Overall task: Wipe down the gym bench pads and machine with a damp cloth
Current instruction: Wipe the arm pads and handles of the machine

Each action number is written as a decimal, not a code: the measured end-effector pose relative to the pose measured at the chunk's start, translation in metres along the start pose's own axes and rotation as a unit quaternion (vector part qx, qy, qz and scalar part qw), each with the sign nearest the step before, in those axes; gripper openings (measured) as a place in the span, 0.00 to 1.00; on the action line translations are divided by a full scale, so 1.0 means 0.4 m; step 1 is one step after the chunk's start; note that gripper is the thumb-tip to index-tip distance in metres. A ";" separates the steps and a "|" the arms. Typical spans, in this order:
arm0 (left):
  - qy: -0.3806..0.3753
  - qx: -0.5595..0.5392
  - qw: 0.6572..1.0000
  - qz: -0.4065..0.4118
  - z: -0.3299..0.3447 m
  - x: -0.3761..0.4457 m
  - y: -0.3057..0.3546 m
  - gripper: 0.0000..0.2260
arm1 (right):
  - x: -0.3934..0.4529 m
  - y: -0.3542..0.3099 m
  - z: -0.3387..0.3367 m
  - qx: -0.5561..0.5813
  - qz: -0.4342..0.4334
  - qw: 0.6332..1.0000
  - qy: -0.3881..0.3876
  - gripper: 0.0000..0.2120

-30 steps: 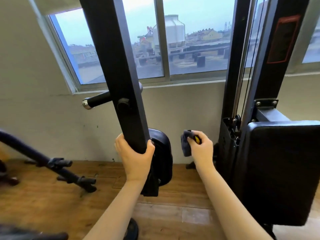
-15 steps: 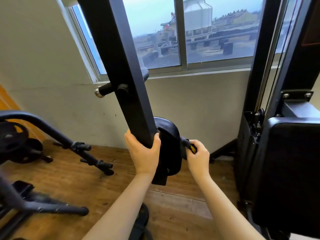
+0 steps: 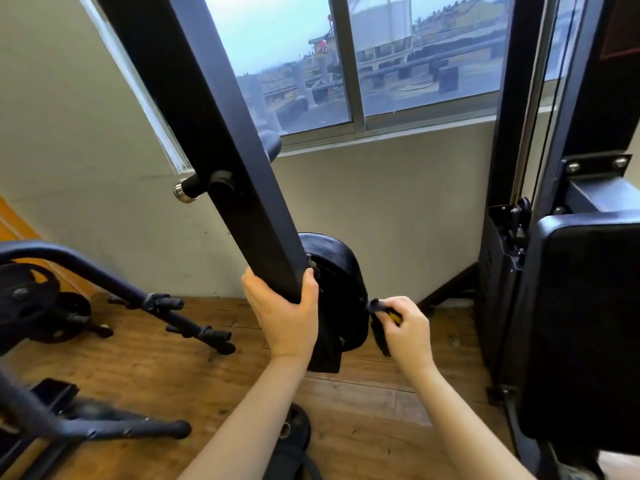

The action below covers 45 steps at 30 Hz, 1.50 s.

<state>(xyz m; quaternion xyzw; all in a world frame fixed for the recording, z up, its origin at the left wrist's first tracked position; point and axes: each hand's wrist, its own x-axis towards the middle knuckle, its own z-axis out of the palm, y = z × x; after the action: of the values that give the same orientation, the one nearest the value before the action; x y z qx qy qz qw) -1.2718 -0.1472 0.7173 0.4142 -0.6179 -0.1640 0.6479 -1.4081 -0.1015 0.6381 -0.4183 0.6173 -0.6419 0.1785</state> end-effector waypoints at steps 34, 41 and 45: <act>-0.013 -0.011 1.000 -0.008 0.017 -0.012 0.011 0.22 | -0.026 -0.080 0.017 -0.074 -0.324 0.939 0.093 0.11; -0.005 -0.012 1.000 -0.019 0.037 -0.021 0.027 0.24 | 0.023 -0.033 0.051 -0.287 -0.462 0.838 0.045 0.13; -0.008 -0.019 0.999 -0.024 0.041 -0.022 0.029 0.25 | -0.039 0.072 0.001 -0.361 -0.462 0.809 -0.034 0.13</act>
<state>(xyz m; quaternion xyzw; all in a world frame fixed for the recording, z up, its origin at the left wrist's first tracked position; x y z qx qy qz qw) -1.2923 -0.1393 0.7185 0.4155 -0.6099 -0.1946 0.6462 -1.4068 -0.0951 0.6058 -0.7099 0.5320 -0.3650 -0.2823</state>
